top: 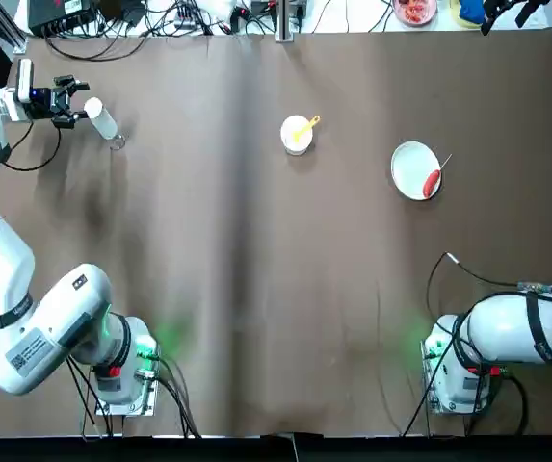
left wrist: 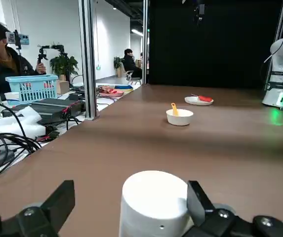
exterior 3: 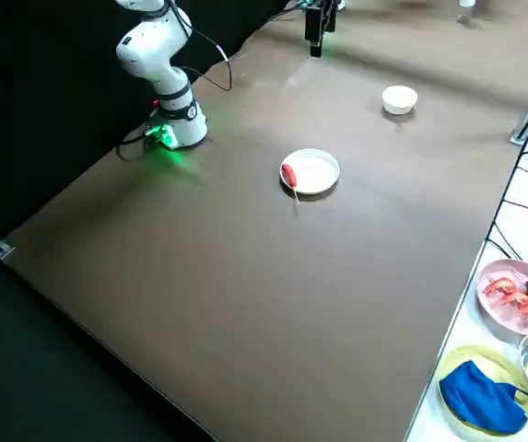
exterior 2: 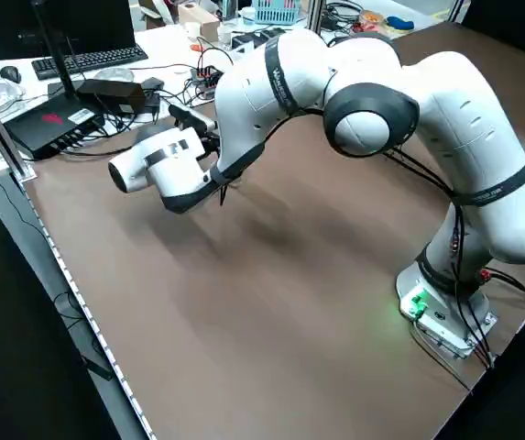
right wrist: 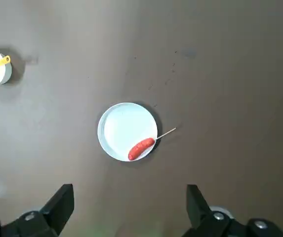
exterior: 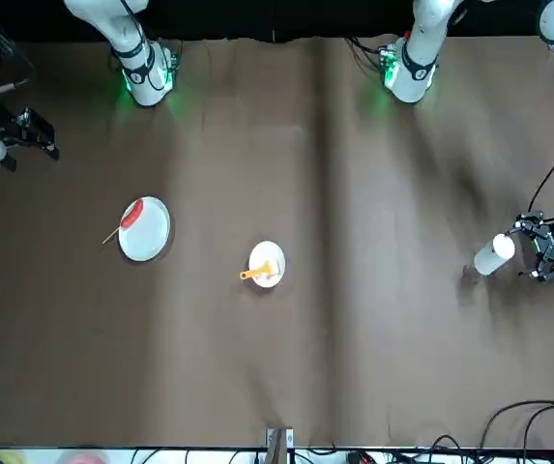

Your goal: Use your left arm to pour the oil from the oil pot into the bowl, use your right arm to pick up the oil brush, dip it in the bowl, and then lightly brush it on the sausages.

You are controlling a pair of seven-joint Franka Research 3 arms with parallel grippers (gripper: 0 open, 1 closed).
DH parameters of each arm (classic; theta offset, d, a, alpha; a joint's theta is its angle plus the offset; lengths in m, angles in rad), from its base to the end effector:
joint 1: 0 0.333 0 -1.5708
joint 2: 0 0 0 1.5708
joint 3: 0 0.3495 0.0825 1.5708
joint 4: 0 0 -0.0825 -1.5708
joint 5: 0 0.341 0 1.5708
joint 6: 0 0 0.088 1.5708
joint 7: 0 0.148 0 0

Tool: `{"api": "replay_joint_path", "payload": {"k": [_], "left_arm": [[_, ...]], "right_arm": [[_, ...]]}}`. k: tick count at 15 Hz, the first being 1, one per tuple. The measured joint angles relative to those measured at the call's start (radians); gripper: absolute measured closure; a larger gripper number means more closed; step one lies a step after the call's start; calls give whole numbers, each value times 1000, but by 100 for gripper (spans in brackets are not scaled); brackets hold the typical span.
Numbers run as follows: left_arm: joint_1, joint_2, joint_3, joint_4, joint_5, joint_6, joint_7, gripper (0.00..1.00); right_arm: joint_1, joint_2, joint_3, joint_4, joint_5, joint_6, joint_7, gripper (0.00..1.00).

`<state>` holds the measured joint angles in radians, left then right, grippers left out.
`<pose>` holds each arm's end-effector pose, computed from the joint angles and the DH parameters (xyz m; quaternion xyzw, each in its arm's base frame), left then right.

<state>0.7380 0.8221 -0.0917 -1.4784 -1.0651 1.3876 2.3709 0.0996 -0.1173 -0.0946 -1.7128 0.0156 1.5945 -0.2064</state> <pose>0.5707 0.2693 0.2575 0.5936 -0.4856 0.4959 0.4073 0.4720 0.0018 0.6155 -0.9943 -0.1056 -0.0006 0.0133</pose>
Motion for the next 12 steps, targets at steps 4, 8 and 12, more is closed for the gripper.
{"api": "replay_joint_path", "payload": {"k": [4,8,12], "left_arm": [[-5,-2,0,11,0,20,-51,0],[-4,-4,1,12,1,32,-73,0],[-5,-7,2,12,2,27,-80,0]], "right_arm": [[0,0,-2,0,0,2,0,0],[0,0,-4,0,0,3,0,0],[0,0,-5,0,0,2,0,0]]}}
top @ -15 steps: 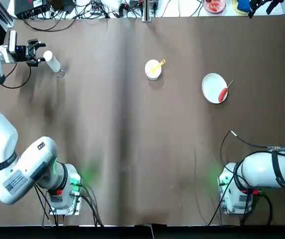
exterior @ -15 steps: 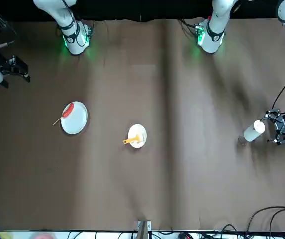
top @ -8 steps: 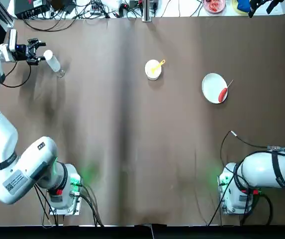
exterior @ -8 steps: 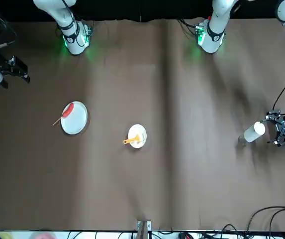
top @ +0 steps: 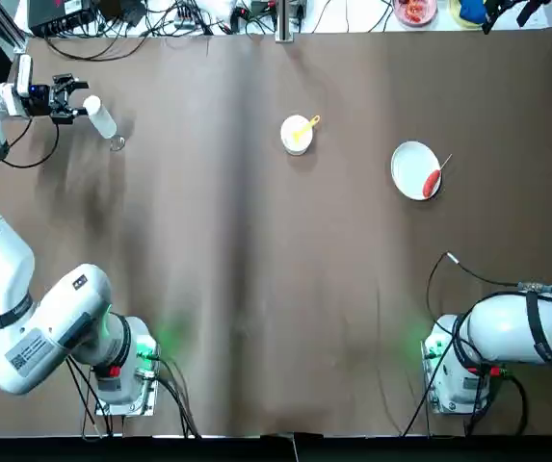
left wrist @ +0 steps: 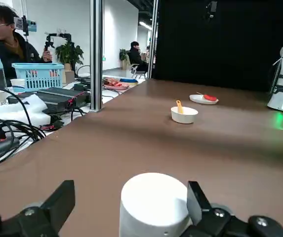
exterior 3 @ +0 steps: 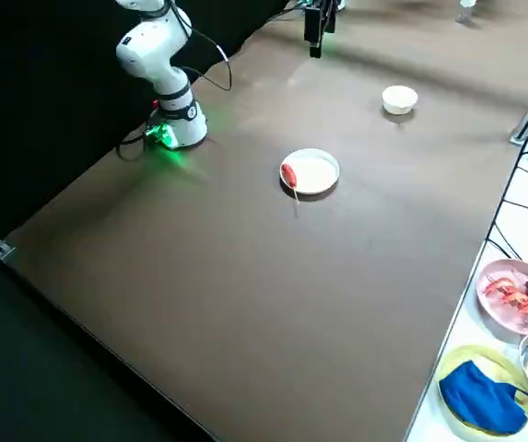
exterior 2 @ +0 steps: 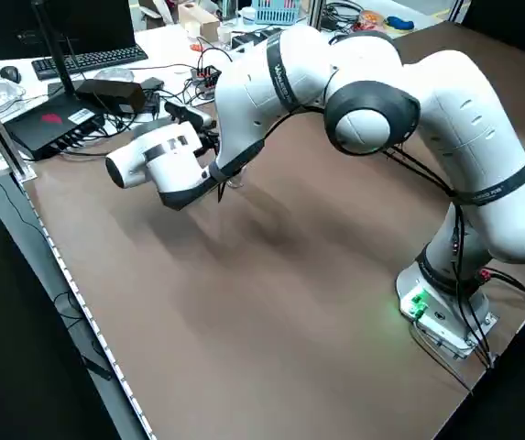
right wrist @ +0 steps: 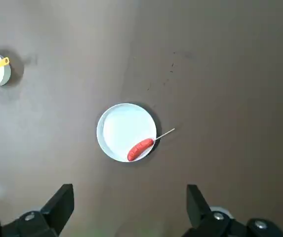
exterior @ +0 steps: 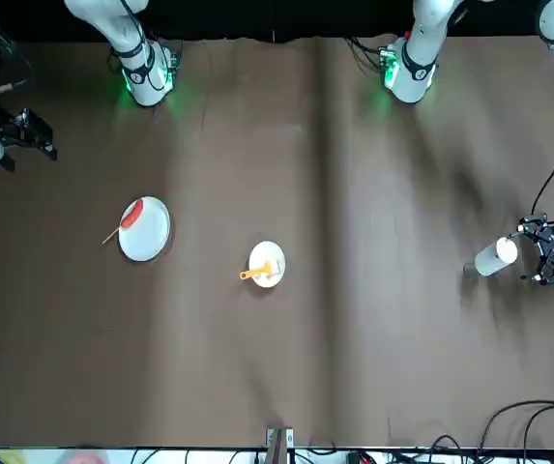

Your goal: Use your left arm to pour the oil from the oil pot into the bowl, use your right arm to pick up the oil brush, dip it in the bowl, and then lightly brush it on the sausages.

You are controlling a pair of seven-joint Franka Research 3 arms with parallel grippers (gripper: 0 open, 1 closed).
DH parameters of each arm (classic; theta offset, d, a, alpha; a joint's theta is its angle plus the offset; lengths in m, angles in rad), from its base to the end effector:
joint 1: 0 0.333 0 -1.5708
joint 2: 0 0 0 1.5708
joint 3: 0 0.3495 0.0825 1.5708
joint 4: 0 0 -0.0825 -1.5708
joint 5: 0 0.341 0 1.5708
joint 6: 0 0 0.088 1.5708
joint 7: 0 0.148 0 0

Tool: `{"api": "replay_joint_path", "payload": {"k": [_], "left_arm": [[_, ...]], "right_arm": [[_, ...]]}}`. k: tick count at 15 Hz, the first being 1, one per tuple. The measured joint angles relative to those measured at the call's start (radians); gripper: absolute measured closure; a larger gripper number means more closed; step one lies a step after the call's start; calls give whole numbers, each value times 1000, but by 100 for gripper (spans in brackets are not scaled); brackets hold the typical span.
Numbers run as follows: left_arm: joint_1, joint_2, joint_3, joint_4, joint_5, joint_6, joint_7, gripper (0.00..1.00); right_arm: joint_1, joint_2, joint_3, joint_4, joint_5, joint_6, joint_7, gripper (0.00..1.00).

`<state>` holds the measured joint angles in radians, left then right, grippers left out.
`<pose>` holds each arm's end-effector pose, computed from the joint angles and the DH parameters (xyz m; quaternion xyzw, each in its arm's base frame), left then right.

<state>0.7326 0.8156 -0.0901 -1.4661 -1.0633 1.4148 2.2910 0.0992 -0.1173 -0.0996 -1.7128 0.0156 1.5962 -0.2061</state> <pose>0.5765 0.2728 0.2625 0.6198 -0.4679 0.4782 0.4102 0.4722 -0.0009 0.6156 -0.9946 -0.1028 -0.0015 0.0135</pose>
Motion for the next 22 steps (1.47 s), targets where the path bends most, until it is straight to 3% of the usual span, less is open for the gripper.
{"api": "replay_joint_path", "payload": {"k": [9,22], "left_arm": [[0,-19,0,-5,26,-20,1,0],[-20,63,0,-14,39,-20,107,0]], "right_arm": [[0,0,-3,0,0,-2,0,0],[0,0,-4,0,0,-2,0,0]]}}
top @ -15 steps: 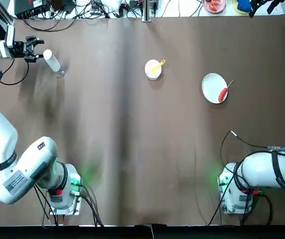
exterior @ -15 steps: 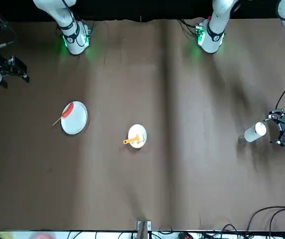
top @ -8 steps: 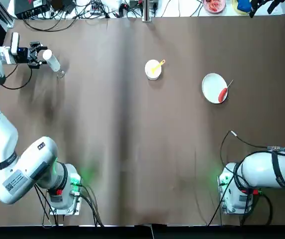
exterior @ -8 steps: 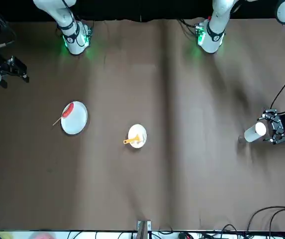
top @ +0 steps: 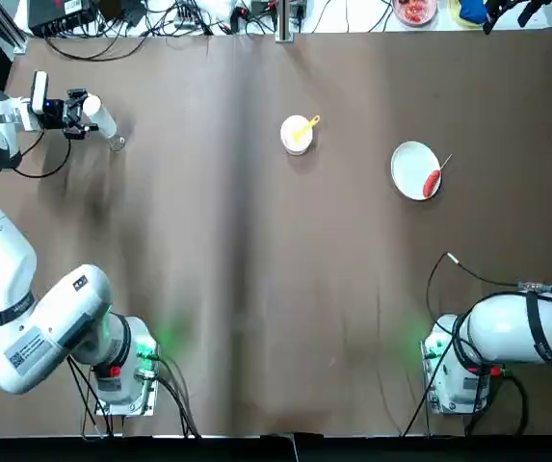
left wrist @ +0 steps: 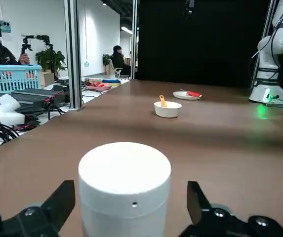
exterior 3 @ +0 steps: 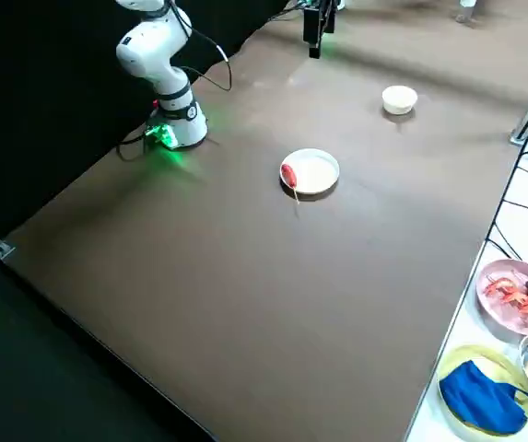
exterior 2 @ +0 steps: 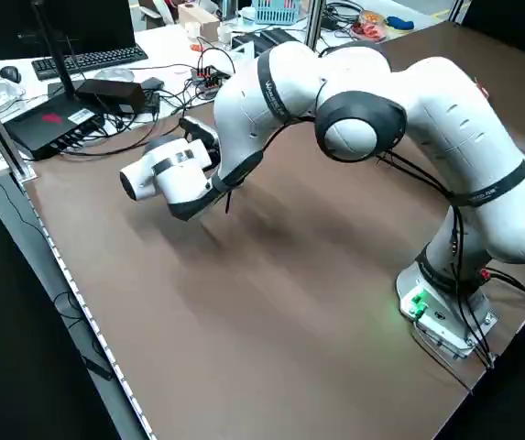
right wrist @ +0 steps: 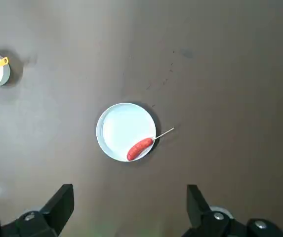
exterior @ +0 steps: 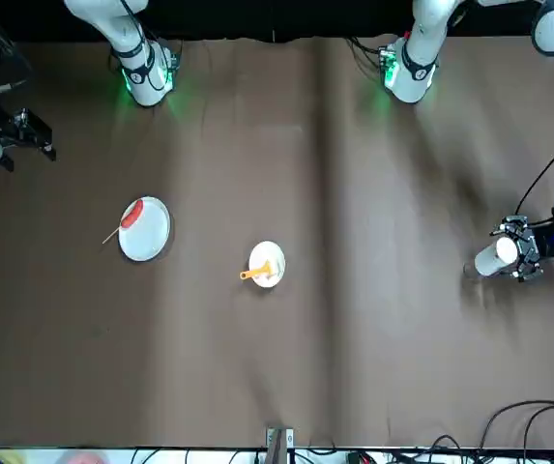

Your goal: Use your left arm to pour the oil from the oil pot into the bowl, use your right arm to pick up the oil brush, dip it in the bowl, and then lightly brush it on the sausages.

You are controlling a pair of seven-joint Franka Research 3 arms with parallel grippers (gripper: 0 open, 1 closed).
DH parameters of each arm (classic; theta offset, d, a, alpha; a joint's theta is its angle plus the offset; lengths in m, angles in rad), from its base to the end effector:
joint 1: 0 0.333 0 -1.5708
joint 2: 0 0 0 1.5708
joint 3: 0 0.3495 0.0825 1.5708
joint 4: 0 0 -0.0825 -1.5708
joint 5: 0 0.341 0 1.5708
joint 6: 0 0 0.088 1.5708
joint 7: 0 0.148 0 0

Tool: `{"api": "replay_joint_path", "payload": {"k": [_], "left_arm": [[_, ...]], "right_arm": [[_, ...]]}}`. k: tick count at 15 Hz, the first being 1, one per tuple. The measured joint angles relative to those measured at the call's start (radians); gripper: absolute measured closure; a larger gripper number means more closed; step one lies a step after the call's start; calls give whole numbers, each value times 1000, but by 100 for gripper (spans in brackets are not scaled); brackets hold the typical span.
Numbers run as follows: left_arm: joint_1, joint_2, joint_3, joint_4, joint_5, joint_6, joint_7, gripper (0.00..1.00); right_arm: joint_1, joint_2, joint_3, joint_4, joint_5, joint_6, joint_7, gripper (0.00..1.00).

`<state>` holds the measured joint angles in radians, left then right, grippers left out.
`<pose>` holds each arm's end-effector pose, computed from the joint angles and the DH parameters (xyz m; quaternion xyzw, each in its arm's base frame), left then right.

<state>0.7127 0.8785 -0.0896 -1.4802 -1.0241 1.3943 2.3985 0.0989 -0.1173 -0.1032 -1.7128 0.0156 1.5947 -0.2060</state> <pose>0.5681 0.2526 0.2179 0.5885 -0.4931 0.4754 0.4296 0.4720 -0.0028 0.6155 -0.9948 -0.1008 -0.0007 0.0138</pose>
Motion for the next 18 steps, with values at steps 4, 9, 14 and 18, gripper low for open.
{"api": "replay_joint_path", "payload": {"k": [4,9,14,18], "left_arm": [[-15,22,0,0,0,23,0,0],[-31,36,0,0,-13,106,0,0],[-47,36,0,0,-40,163,0,1],[-47,36,0,0,-40,170,0,19]], "right_arm": [[0,0,-1,1,0,2,0,0],[0,0,-1,1,0,-2,0,0],[0,0,-1,1,0,-1,0,0],[-1,0,-2,1,0,-2,0,0]]}}
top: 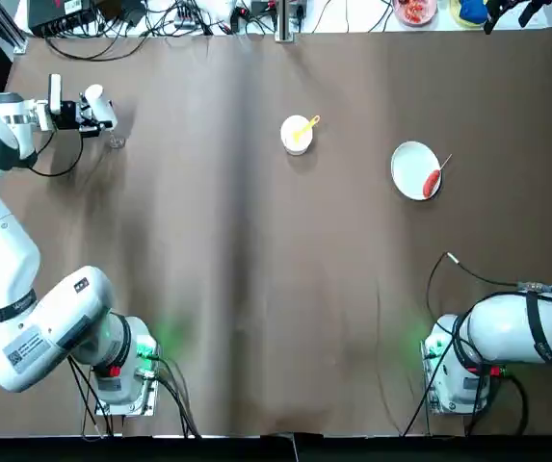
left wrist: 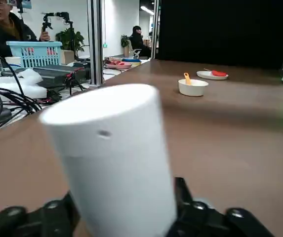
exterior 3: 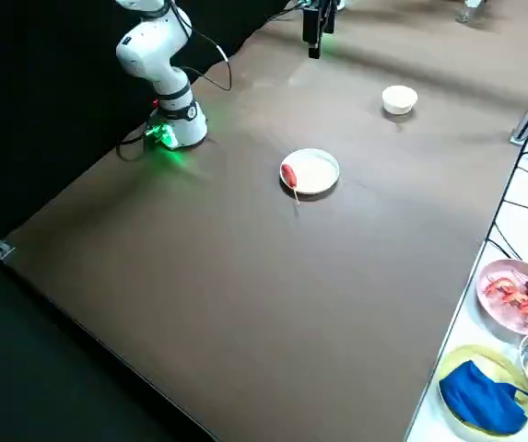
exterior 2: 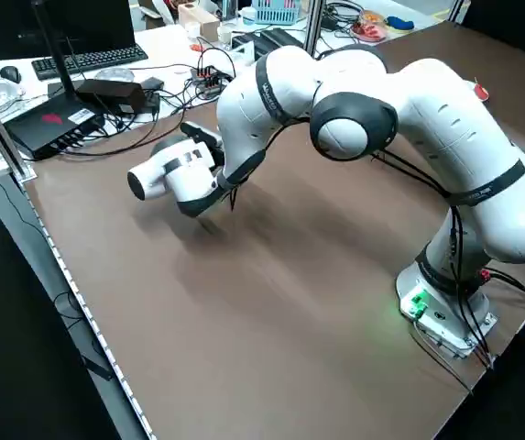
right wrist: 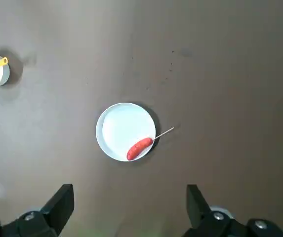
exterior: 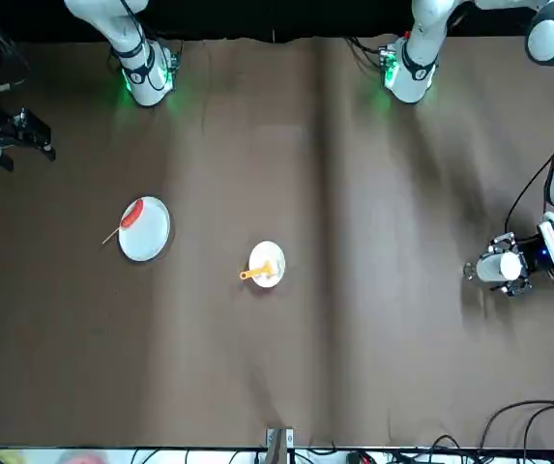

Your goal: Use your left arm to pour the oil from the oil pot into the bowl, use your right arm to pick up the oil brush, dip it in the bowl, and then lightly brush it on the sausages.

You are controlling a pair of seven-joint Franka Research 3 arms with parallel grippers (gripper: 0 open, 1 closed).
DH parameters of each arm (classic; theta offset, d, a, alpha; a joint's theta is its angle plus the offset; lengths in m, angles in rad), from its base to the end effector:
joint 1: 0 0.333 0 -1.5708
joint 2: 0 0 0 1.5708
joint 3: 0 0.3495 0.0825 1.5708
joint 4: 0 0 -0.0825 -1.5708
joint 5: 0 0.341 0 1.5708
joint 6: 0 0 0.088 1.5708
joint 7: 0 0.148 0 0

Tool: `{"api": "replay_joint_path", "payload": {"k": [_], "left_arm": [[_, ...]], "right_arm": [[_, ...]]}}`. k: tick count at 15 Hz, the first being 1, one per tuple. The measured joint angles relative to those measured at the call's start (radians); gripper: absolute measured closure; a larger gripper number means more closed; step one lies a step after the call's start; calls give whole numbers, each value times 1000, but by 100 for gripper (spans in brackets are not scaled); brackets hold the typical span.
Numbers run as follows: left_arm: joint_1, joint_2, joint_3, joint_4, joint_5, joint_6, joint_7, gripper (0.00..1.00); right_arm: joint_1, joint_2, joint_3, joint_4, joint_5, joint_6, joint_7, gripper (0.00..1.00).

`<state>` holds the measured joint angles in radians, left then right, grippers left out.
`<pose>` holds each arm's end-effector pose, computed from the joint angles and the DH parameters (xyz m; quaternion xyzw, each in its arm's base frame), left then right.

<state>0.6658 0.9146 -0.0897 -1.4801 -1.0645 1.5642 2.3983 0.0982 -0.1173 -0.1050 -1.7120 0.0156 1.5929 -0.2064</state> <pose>0.5935 0.2438 0.1847 0.6307 -0.4832 0.4691 0.3856 0.4718 -0.0041 0.6156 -0.9949 -0.0998 -0.0003 0.0140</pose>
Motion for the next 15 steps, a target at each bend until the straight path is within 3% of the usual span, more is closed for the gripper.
{"api": "replay_joint_path", "payload": {"k": [2,7,10,12,15], "left_arm": [[-1,0,0,0,0,10,-1,36],[-45,-12,-2,16,-1,21,-117,39],[-113,-71,-6,28,-2,53,-204,39],[-173,-116,-7,28,-1,91,-252,39],[-350,-187,-7,26,5,141,-302,39]], "right_arm": [[0,0,0,0,0,-1,0,0],[0,0,1,0,0,0,0,0],[0,0,1,0,0,2,0,0],[0,0,1,0,0,2,0,0],[1,0,2,0,2,3,0,0]]}}
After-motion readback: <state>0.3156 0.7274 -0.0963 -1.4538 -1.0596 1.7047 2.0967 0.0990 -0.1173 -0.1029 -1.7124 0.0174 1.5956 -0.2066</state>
